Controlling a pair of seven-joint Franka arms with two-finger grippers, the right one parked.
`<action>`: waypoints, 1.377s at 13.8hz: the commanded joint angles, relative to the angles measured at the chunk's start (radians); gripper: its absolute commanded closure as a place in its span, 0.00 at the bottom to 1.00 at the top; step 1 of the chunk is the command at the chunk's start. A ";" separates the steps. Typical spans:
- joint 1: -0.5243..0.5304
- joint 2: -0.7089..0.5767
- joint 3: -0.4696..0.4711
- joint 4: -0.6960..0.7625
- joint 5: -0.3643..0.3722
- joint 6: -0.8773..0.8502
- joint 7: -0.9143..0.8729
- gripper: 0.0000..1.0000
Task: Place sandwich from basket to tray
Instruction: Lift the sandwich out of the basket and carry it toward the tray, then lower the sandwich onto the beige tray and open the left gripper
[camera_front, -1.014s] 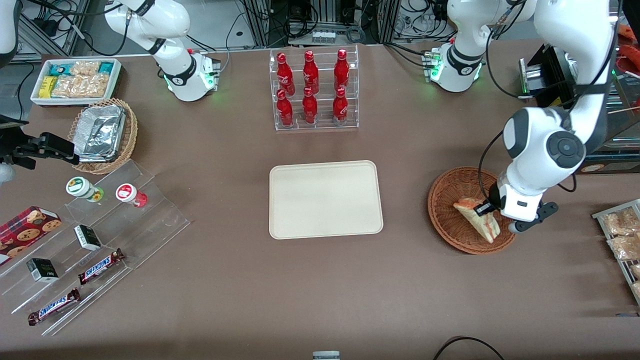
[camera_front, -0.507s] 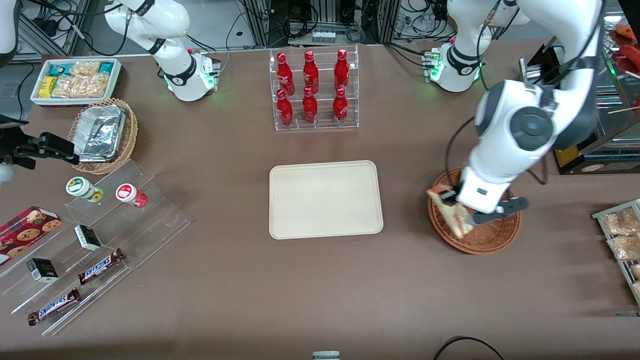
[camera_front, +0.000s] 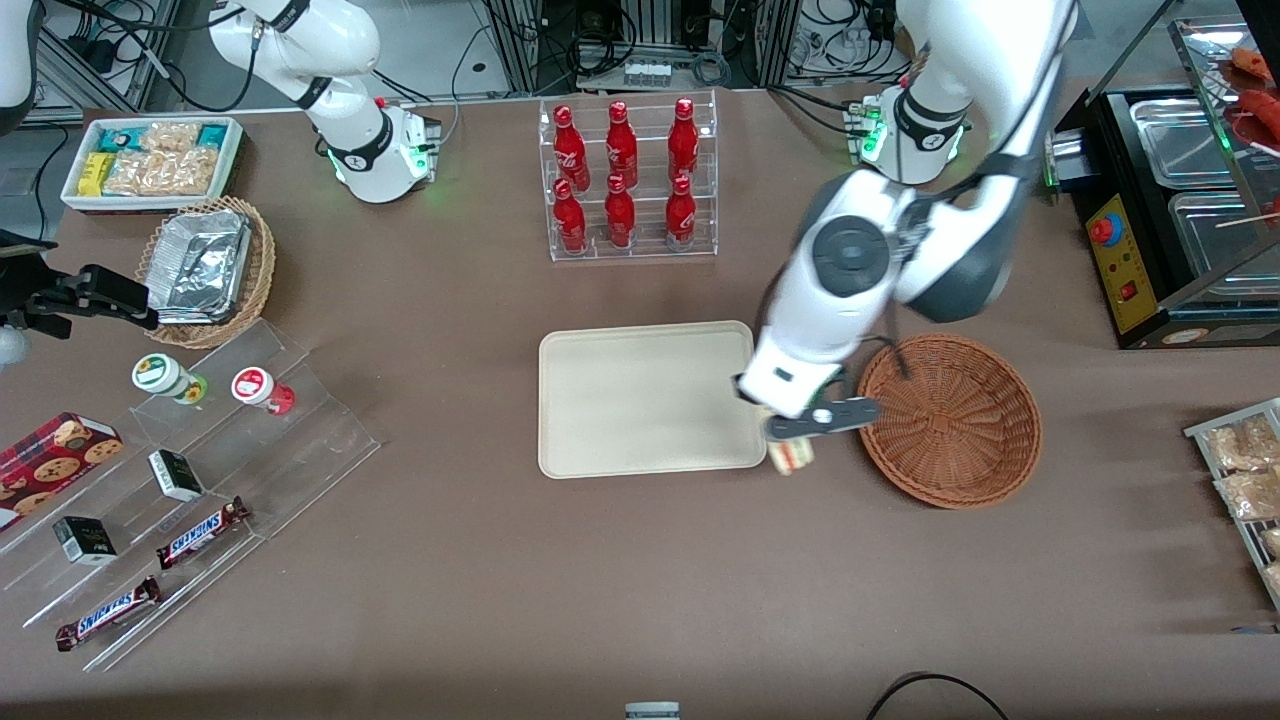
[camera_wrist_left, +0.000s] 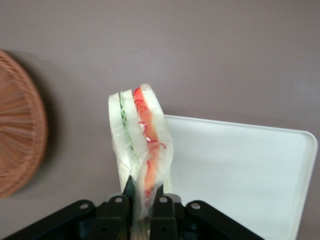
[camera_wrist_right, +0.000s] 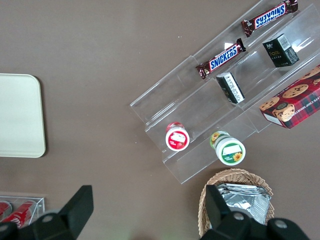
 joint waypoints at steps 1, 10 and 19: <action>-0.099 0.137 0.014 0.151 0.011 -0.011 -0.050 1.00; -0.211 0.262 0.014 0.130 0.079 0.181 -0.011 1.00; -0.242 0.256 0.014 -0.009 0.112 0.318 -0.006 1.00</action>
